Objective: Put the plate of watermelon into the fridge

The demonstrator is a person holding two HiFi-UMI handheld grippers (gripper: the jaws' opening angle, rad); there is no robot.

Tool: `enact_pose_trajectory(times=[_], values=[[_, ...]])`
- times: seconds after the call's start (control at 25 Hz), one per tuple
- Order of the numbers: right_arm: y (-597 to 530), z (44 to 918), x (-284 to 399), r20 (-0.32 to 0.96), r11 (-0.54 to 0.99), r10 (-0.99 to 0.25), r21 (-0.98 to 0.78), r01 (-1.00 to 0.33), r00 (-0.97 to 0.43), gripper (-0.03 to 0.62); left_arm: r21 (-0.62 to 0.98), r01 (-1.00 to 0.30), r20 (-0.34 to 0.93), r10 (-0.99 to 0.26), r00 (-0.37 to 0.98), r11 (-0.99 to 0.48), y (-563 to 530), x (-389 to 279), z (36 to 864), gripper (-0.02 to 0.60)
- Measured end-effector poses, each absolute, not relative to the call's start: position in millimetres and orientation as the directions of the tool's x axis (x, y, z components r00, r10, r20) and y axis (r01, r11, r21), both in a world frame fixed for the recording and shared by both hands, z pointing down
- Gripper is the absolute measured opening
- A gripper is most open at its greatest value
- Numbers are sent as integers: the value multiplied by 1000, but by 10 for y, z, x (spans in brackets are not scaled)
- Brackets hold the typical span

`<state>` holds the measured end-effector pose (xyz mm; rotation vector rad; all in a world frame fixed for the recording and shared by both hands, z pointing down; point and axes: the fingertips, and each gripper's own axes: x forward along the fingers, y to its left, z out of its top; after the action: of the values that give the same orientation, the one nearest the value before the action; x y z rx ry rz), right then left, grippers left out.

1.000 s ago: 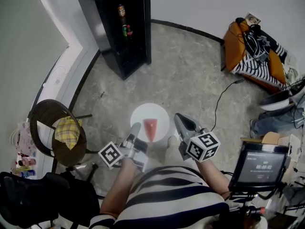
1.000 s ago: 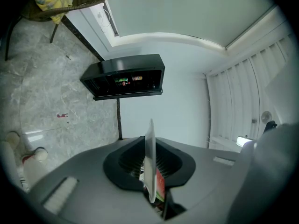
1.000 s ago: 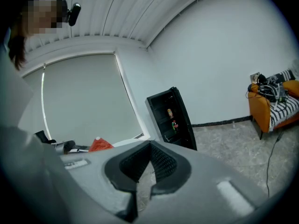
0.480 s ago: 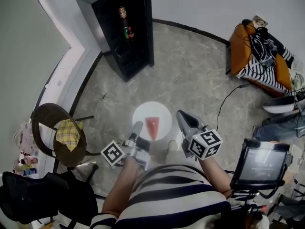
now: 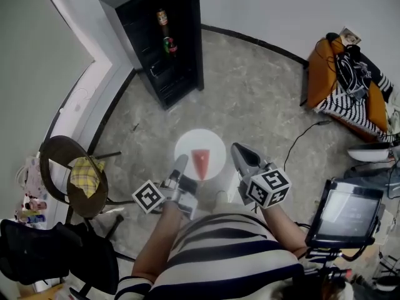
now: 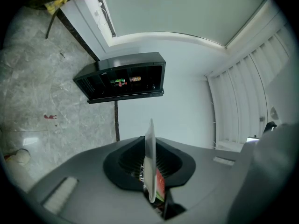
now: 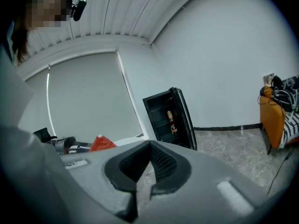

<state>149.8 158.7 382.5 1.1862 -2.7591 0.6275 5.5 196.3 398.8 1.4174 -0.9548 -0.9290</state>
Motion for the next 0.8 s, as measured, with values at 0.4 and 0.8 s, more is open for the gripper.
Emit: enact_pose_trajectory(times=[0.4,0.8], values=[[1341,3869,1636,243,645,-646,-333,-688,-724,-5,999,-37,-16,-949,315,-29,1794,230,3976,26],[1083,3937,1430,257,641,-635,-350,-683,-728,-5,999,-34,-9,-955,297,-20,1540,13,3983,26]])
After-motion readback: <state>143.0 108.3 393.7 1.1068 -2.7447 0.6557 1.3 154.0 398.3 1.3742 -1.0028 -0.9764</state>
